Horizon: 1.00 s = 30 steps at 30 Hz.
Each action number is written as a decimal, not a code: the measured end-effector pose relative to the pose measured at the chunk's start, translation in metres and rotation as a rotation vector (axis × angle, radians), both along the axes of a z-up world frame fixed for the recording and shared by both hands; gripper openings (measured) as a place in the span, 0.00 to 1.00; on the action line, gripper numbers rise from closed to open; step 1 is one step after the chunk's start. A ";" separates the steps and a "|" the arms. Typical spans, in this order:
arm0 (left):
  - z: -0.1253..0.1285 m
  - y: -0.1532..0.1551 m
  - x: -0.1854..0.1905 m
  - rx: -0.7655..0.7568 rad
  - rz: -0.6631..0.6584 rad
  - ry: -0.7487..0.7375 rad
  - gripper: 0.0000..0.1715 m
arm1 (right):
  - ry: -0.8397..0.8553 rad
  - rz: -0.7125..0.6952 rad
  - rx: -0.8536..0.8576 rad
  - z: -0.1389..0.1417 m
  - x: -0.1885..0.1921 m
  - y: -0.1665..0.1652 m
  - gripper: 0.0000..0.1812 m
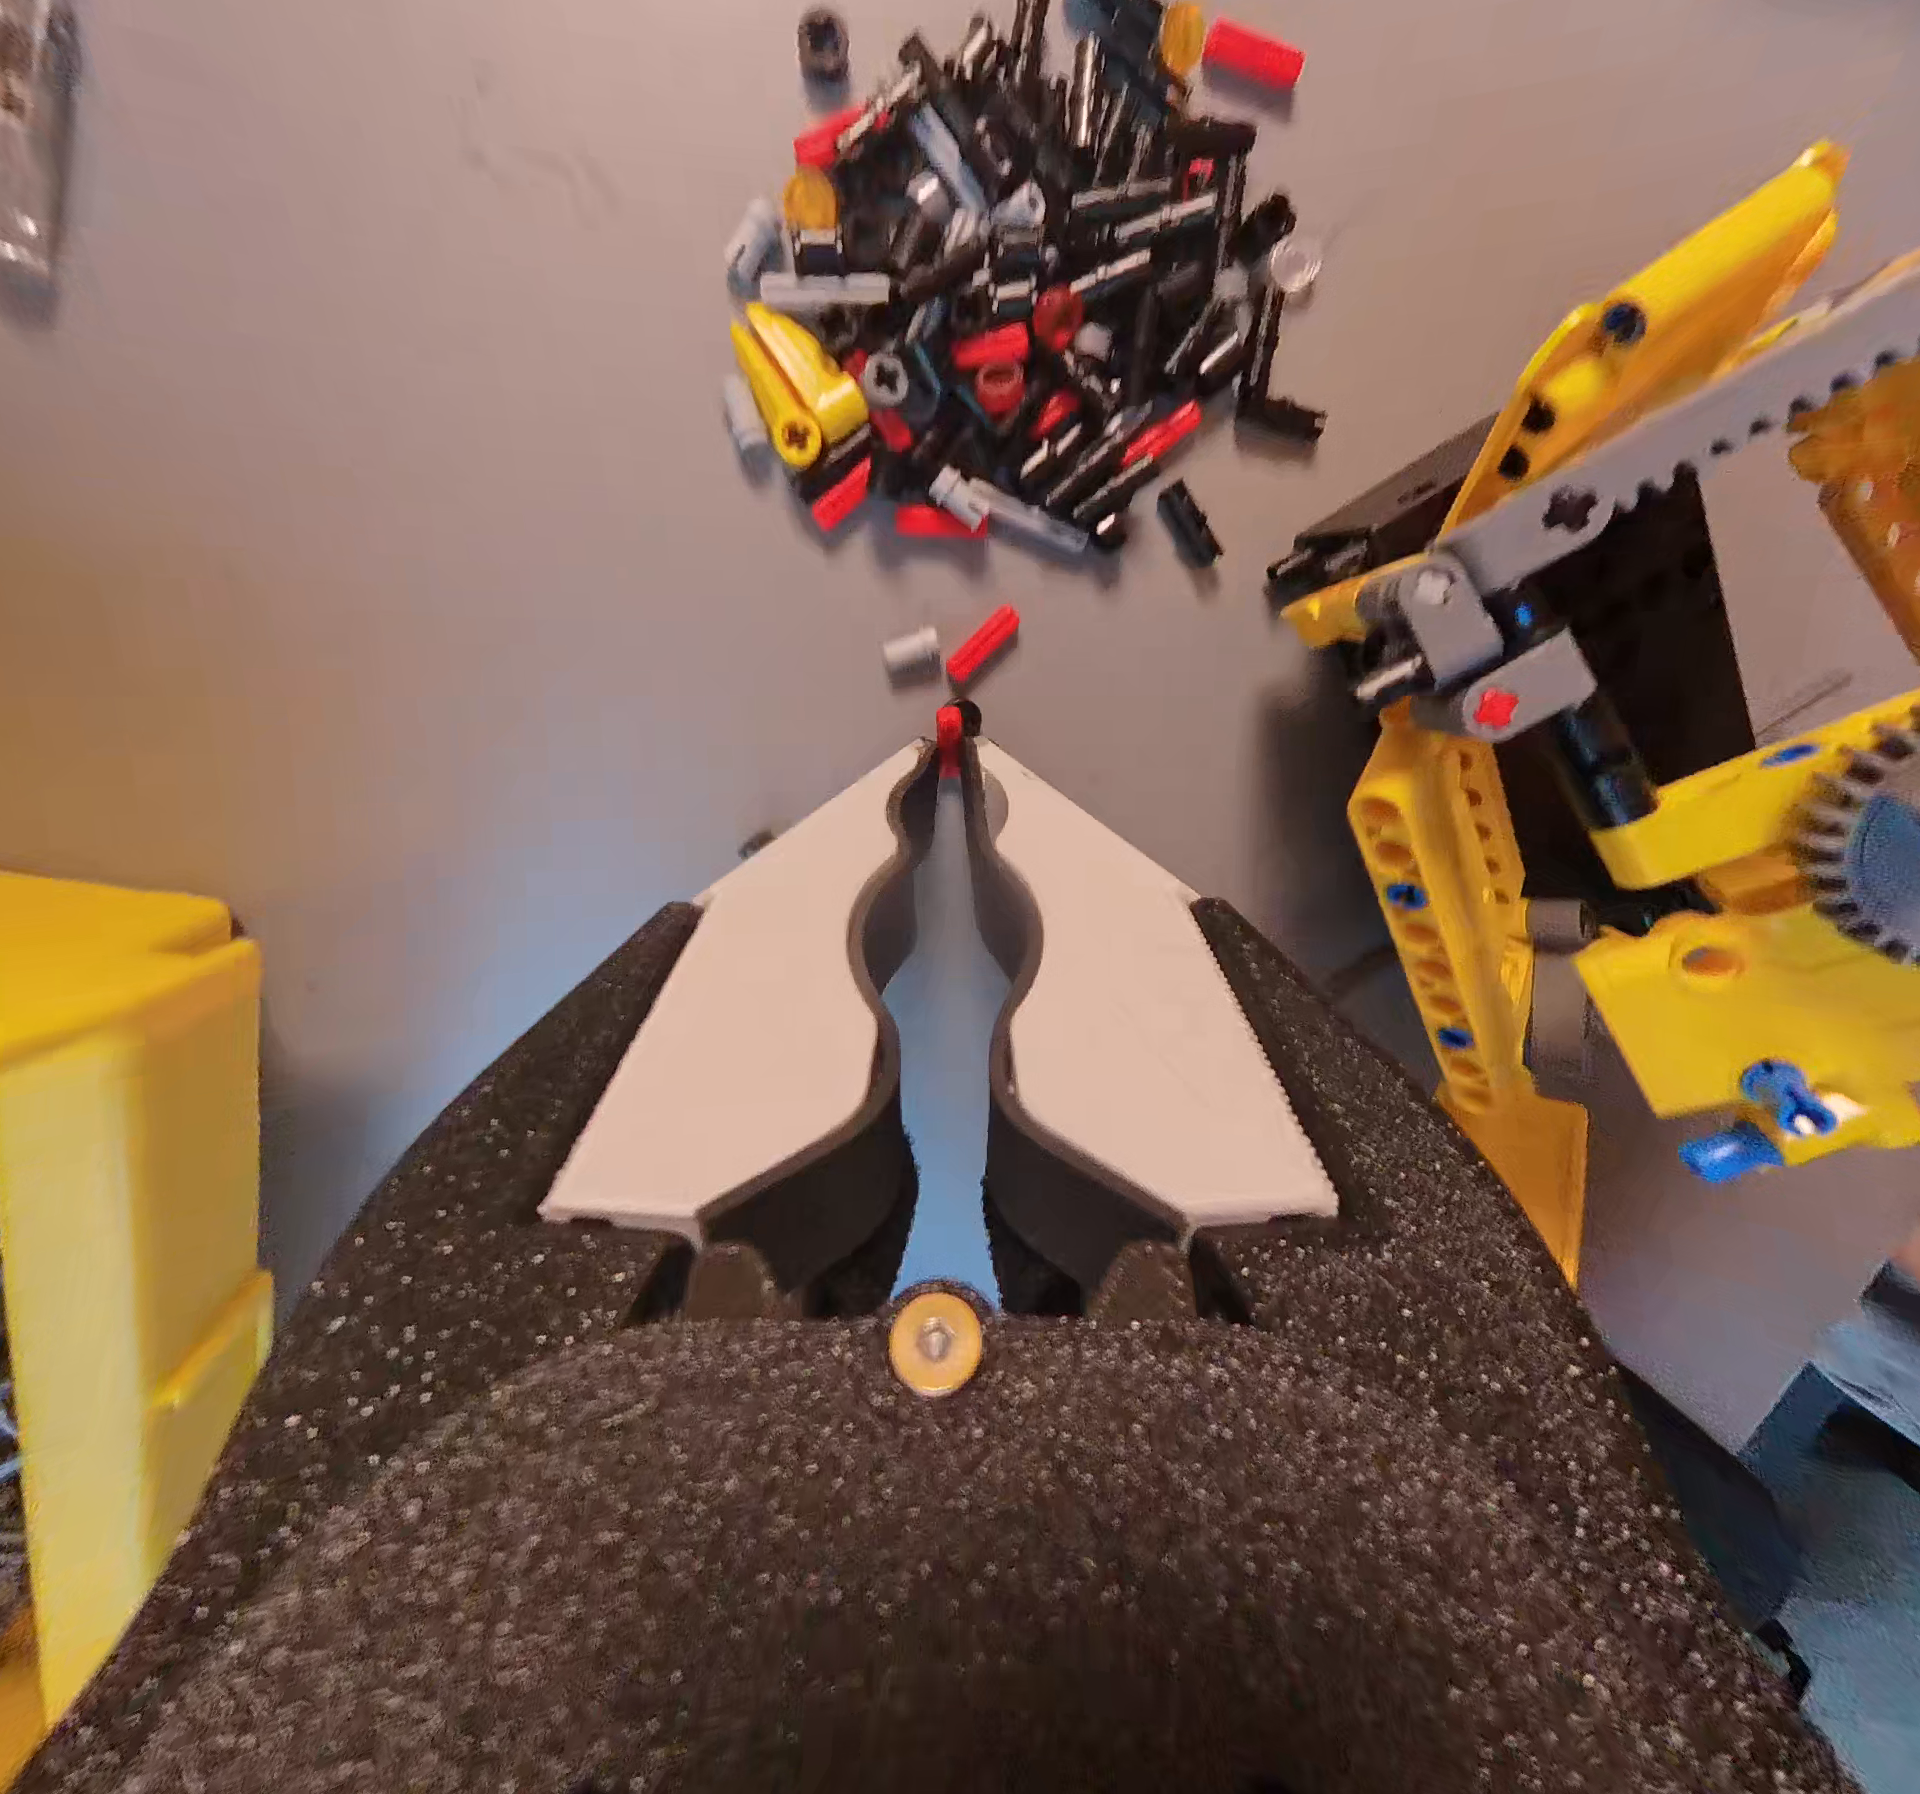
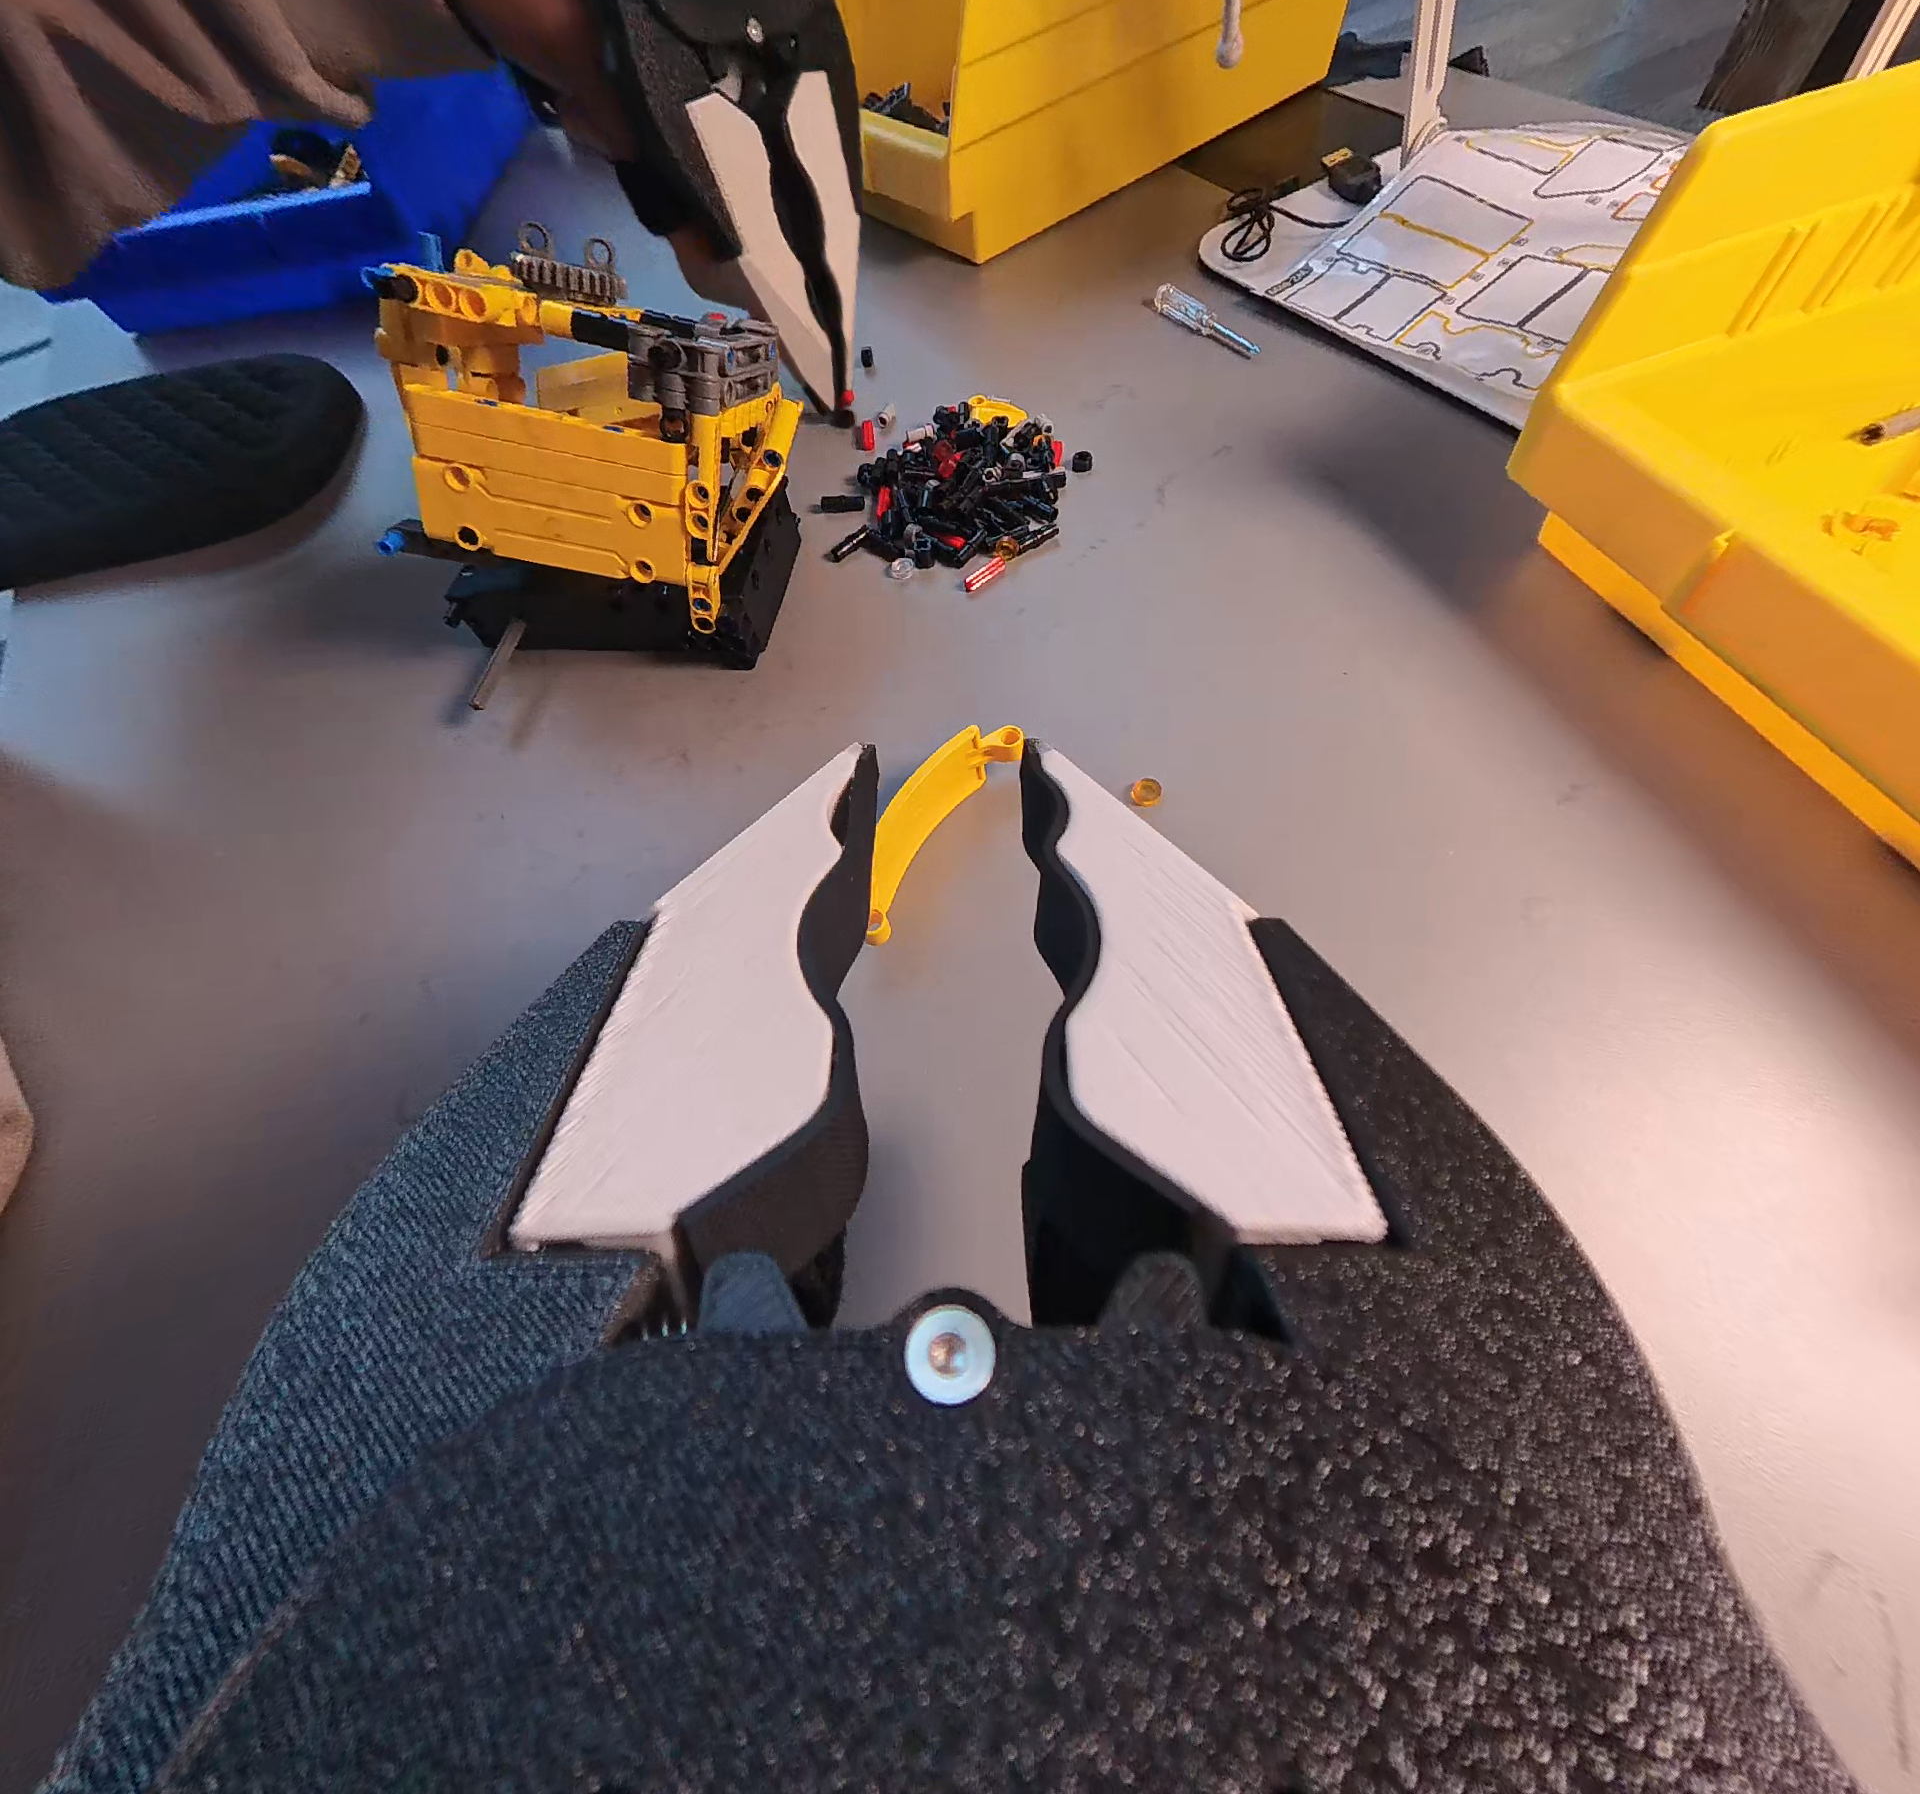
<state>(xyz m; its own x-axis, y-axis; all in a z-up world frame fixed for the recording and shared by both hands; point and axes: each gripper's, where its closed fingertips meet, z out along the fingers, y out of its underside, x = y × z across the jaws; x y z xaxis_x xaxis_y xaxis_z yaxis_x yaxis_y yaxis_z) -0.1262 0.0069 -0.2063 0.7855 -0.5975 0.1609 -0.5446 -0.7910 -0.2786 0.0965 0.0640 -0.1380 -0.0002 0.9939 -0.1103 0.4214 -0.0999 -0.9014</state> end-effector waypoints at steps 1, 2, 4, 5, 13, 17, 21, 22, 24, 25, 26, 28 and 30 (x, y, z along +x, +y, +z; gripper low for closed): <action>0.000 0.005 0.004 0.012 -0.004 -0.006 0.02 | -0.001 -0.001 -0.002 0.000 0.000 0.000 0.15; 0.000 0.009 0.008 0.020 -0.007 -0.011 0.02 | -0.002 -0.001 -0.004 -0.001 0.000 0.000 0.15; 0.002 0.015 0.012 0.039 -0.011 -0.016 0.03 | -0.004 -0.002 -0.005 -0.001 0.000 0.001 0.15; 0.004 0.017 0.013 0.052 -0.011 -0.016 0.05 | -0.004 -0.002 -0.005 -0.002 0.000 0.001 0.15; 0.043 0.017 -0.004 0.204 0.015 0.018 0.13 | -0.017 0.004 -0.004 -0.005 0.000 0.000 0.15; 0.087 -0.002 -0.069 0.301 0.174 0.131 0.14 | -0.011 0.004 0.007 -0.003 0.000 -0.001 0.15; 0.099 -0.061 -0.163 0.204 0.389 0.336 0.15 | -0.008 0.022 0.008 -0.001 -0.001 -0.005 0.15; 0.097 -0.080 -0.187 0.160 0.434 0.407 0.14 | -0.010 0.028 0.008 -0.002 -0.001 -0.006 0.15; 0.088 -0.119 -0.221 0.031 0.504 0.491 0.13 | -0.017 0.039 0.015 -0.003 -0.002 -0.009 0.15; 0.082 -0.135 -0.235 -0.025 0.543 0.518 0.13 | -0.021 0.044 0.018 -0.004 -0.002 -0.010 0.15; 0.075 -0.149 -0.245 -0.078 0.578 0.532 0.13 | -0.023 0.048 0.020 -0.004 -0.003 -0.012 0.15; 0.058 -0.167 -0.256 -0.172 0.619 0.523 0.15 | -0.025 0.055 0.023 -0.005 -0.003 -0.014 0.15; 0.046 -0.169 -0.269 -0.188 0.634 0.542 0.15 | -0.026 0.056 0.027 -0.005 -0.004 -0.015 0.15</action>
<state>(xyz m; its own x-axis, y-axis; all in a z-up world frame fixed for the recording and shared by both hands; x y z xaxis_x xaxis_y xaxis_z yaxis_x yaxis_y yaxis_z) -0.3951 -0.1622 -0.1607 0.9595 -0.0205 -0.2811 -0.0040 -0.9982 0.0592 0.0930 0.0491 -0.1426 -0.0538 0.9950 -0.0845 0.4487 -0.0515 -0.8922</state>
